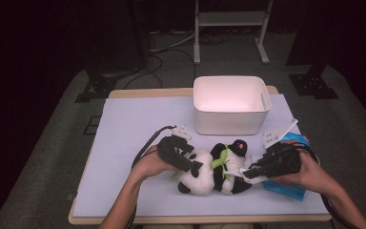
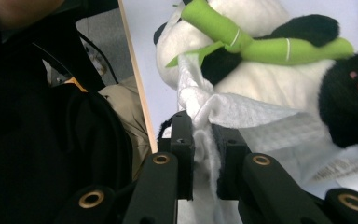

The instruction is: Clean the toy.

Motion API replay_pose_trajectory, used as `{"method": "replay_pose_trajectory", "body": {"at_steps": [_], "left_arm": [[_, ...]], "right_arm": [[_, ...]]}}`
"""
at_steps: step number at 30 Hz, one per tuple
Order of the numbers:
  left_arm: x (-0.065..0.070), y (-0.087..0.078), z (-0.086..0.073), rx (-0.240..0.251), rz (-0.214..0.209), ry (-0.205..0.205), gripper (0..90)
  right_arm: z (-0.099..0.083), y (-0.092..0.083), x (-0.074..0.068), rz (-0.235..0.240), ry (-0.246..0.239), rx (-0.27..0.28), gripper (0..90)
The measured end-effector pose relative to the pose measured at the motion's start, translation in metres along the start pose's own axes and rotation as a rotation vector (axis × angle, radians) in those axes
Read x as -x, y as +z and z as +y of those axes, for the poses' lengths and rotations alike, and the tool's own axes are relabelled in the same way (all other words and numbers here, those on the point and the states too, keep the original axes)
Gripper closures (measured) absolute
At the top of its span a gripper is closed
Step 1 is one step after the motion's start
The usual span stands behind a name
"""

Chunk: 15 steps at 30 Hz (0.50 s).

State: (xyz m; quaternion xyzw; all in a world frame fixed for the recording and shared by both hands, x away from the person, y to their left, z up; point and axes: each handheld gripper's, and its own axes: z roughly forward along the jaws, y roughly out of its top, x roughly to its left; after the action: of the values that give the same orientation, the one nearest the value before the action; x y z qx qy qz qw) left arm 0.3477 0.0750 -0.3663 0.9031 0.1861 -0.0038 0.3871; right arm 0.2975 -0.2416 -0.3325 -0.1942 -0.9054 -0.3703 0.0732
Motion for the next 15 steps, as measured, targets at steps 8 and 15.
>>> {"method": "replay_pose_trajectory", "body": {"at_steps": [8, 15], "left_arm": [[0.009, -0.001, -0.004, -0.028, -0.042, 0.049, 27.2], [0.013, -0.001, -0.006, -0.014, -0.050, 0.053, 27.1]], "right_arm": [[0.021, 0.009, 0.009, -0.065, -0.004, -0.010, 80.2], [0.040, 0.025, 0.024, -0.079, 0.003, -0.019, 80.2]]}}
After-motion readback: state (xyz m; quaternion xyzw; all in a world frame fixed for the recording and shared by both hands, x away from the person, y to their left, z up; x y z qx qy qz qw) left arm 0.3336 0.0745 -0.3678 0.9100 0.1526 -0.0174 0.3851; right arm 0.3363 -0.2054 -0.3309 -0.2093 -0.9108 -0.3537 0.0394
